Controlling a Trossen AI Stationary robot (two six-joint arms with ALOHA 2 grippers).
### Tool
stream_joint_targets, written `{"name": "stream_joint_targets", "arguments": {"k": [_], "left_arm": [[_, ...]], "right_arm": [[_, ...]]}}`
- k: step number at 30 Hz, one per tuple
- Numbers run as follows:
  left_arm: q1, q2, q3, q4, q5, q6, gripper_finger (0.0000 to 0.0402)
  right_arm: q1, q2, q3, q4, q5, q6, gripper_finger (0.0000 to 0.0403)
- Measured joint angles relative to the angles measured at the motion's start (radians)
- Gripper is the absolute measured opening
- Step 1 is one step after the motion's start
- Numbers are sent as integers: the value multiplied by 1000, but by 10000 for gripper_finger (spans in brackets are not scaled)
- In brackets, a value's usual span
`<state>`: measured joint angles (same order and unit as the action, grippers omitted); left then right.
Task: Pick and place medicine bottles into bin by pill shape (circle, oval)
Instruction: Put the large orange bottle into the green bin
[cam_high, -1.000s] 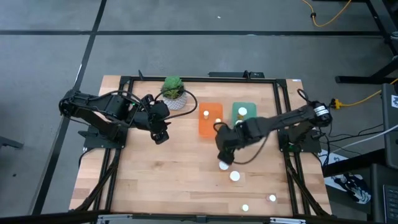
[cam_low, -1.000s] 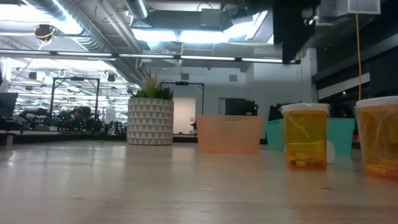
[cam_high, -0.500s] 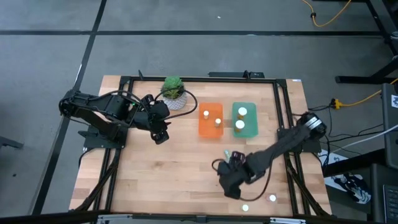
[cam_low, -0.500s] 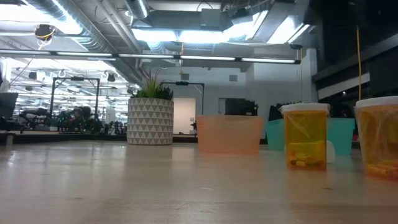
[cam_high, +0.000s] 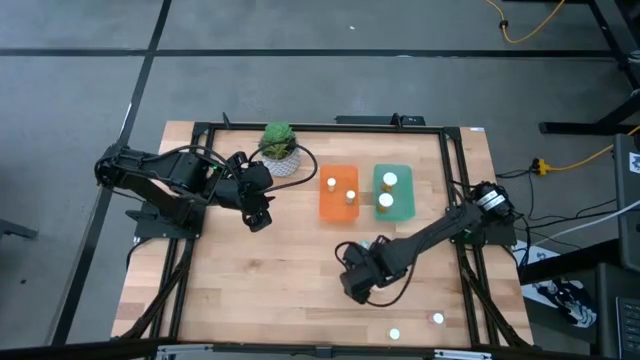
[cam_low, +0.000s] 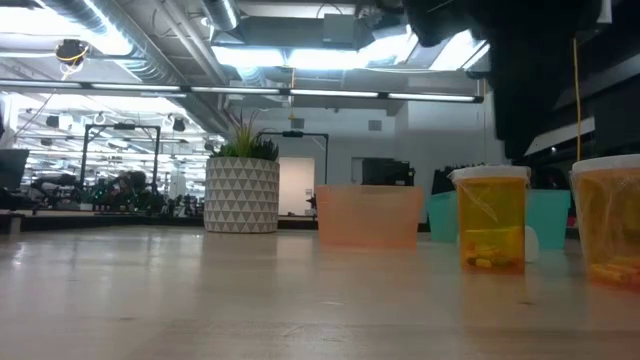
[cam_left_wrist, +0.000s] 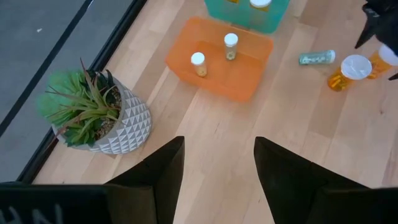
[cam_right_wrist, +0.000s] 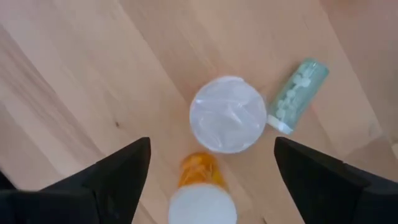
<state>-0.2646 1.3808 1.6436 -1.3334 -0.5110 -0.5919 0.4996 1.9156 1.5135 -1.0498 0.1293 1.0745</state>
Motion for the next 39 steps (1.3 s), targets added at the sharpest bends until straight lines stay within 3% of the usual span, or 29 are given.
{"name": "stream_joint_targets", "arguments": {"k": [33,39], "left_arm": [[0,-1,0,1,0,0,187],[0,-1,0,3,0,0,187]], "right_arm": [[-99,93,0,33,-79,-28,342],[-99,93,0,33,-79,-21,302]]}}
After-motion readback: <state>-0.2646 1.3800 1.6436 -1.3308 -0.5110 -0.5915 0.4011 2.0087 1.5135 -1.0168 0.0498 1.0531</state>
